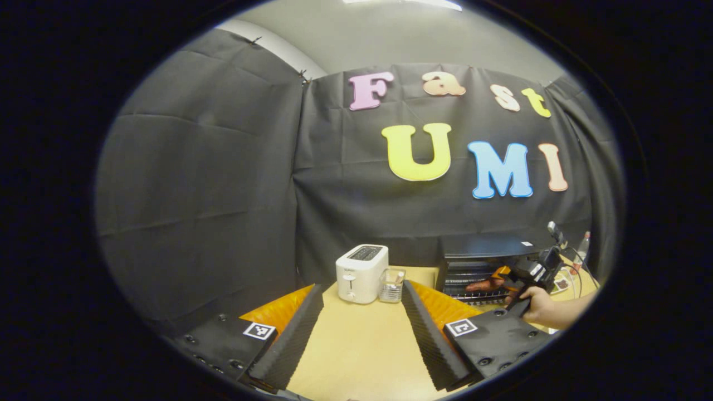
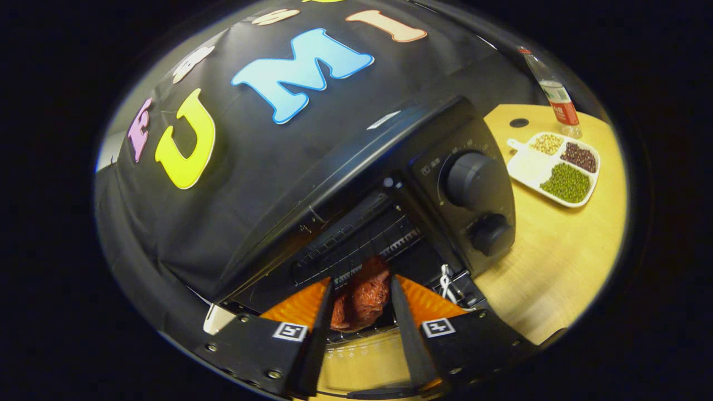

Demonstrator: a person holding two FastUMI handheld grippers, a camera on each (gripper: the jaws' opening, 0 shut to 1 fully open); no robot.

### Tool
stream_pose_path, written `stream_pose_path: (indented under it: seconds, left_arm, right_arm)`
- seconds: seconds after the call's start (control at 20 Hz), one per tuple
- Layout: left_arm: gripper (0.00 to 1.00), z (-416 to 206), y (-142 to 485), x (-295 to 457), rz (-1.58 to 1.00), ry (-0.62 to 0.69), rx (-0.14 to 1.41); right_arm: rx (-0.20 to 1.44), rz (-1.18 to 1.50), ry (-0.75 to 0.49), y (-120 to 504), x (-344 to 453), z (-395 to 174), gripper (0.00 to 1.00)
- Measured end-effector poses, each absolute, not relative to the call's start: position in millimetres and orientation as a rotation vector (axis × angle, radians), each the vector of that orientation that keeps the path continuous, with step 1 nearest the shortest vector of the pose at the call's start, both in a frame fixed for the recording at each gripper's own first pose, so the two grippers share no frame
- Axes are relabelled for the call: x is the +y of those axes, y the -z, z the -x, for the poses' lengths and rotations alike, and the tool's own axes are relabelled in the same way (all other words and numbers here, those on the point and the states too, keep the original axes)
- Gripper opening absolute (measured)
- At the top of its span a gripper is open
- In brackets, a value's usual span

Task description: Open the electric oven with the left hand, put the food in, and close the electric oven.

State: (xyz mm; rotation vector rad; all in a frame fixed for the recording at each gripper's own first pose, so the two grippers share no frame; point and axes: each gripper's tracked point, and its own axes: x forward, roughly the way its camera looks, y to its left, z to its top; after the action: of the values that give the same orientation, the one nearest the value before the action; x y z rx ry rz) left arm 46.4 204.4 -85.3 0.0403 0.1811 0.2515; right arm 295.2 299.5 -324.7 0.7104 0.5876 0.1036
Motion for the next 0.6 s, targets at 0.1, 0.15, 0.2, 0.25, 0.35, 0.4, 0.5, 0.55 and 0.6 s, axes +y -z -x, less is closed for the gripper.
stream_pose_path:
  seconds: [0.1,0.15,0.2,0.25,0.35,0.4,0.5,0.55,0.6]
  left_arm:
    - [1.0,-47,80,194,-0.043,-0.237,0.171]
    - [1.0,-49,78,188,-0.042,-0.227,0.166]
    - [1.0,-49,76,181,-0.04,-0.216,0.161]
    - [1.0,-51,74,172,-0.035,-0.203,0.155]
    - [0.98,-55,68,154,-0.024,-0.175,0.139]
    - [0.95,-56,66,145,-0.02,-0.161,0.133]
    - [0.95,-57,63,127,-0.014,-0.134,0.119]
    - [0.94,-58,62,119,-0.013,-0.123,0.114]
    - [0.93,-57,60,110,-0.013,-0.111,0.109]
  right_arm:
    - [0.567,-0.677,-0.107,314,288,-296,0.84]
    - [0.559,-0.653,-0.114,309,282,-292,0.96]
    - [0.552,-0.625,-0.126,302,277,-285,0.96]
    - [0.541,-0.595,-0.139,294,271,-279,0.96]
    - [0.515,-0.529,-0.176,275,259,-264,0.96]
    - [0.501,-0.499,-0.196,266,253,-255,0.97]
    - [0.467,-0.442,-0.232,243,238,-235,0.97]
    - [0.446,-0.411,-0.243,231,229,-226,0.97]
    - [0.423,-0.383,-0.256,219,218,-215,0.96]
